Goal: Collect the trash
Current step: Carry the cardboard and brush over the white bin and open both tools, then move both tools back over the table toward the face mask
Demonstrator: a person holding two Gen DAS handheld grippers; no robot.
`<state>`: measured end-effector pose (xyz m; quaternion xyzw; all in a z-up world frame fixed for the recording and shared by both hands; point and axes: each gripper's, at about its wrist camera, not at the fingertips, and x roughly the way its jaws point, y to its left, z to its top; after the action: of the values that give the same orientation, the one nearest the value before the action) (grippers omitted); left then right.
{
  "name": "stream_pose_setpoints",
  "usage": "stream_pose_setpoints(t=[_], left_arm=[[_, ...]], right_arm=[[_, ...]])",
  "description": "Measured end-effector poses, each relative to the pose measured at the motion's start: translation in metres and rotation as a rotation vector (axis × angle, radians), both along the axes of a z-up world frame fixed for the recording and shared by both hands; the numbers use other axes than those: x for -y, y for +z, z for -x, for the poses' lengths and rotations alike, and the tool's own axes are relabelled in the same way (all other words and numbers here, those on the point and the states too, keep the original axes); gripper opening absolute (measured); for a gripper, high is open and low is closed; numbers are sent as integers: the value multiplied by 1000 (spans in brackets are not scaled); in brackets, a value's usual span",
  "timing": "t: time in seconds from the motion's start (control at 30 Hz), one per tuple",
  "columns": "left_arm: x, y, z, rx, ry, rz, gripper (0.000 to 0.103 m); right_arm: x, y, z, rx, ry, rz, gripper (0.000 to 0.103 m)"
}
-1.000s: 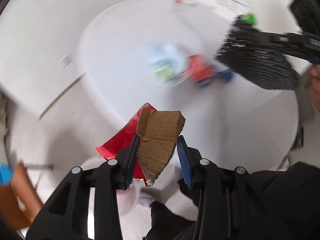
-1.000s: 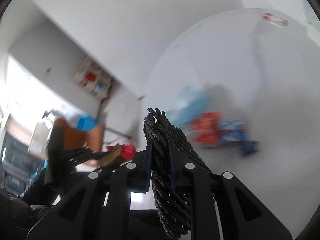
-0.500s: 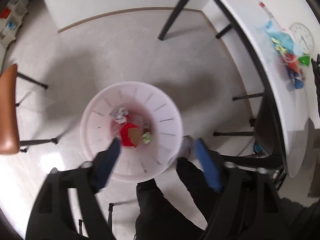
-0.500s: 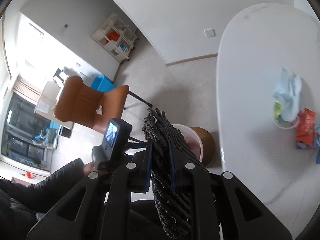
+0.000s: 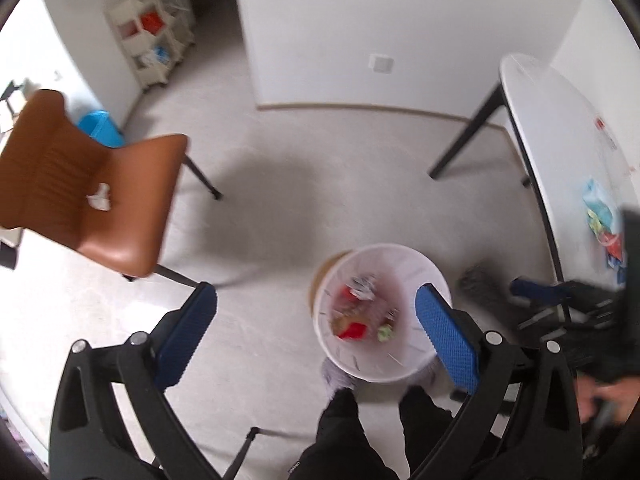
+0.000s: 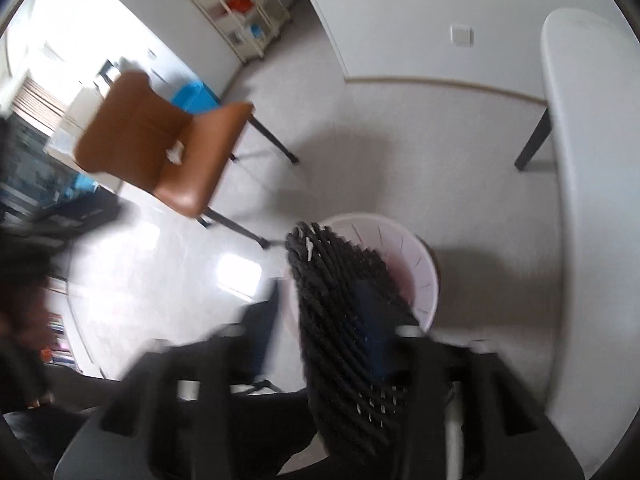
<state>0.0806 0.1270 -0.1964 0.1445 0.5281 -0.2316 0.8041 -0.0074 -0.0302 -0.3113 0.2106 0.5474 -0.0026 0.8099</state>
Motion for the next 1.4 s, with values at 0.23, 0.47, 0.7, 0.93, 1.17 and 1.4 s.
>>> stream_pose_setpoints(t=[0.23,0.47,0.7,0.93,1.17,1.4], left_arm=[[-9,12,1,23,62,-7,95],[7,33,8,34,67,50,95],[43,70,28,94,25,115,95],[84,80,52,124,-36,120,95],[114,81,70,130,-85,102,95],[165,78,103,130,-214,90,95]], right_arm=[[-15,-67,-21,-174,-31,40,86],[8,24,10,-4,-97,15,90],[51,143,79,185,-214,133,100],[84,175,119,229,-278,181,100],[105,174,140,244,-319,183,100],[155,164,190,220,-463,195,100]])
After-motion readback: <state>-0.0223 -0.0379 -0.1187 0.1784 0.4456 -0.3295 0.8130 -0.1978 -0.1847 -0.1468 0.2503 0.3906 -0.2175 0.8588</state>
